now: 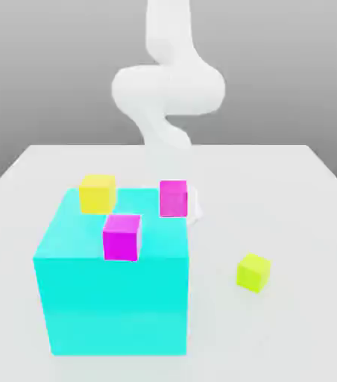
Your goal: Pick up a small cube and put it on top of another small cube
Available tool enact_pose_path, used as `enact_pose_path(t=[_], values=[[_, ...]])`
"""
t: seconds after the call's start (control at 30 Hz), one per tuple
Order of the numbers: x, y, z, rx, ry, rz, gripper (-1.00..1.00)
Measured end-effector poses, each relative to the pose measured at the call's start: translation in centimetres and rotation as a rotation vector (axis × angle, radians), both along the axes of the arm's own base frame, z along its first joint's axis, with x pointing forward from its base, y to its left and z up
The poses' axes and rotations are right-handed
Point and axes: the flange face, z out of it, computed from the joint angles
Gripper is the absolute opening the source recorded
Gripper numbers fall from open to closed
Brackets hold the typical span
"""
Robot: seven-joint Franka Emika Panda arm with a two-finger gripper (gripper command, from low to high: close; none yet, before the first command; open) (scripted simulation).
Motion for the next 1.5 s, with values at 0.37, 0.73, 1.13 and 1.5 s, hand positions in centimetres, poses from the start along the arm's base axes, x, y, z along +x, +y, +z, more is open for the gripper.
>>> enact_pose_path(t=[0.37,0.73,1.13,1.5], values=[[0.9,11.6,-27.5,-0.168,0.371,0.442,0.0],[-10.7,15.6,-50.2,-0.347,0.66,0.819,0.0],[-11.0,15.6,-52.5,-0.349,0.663,0.823,-1.0],[-7.5,15.3,-43.9,-0.341,0.641,0.771,-1.0]])
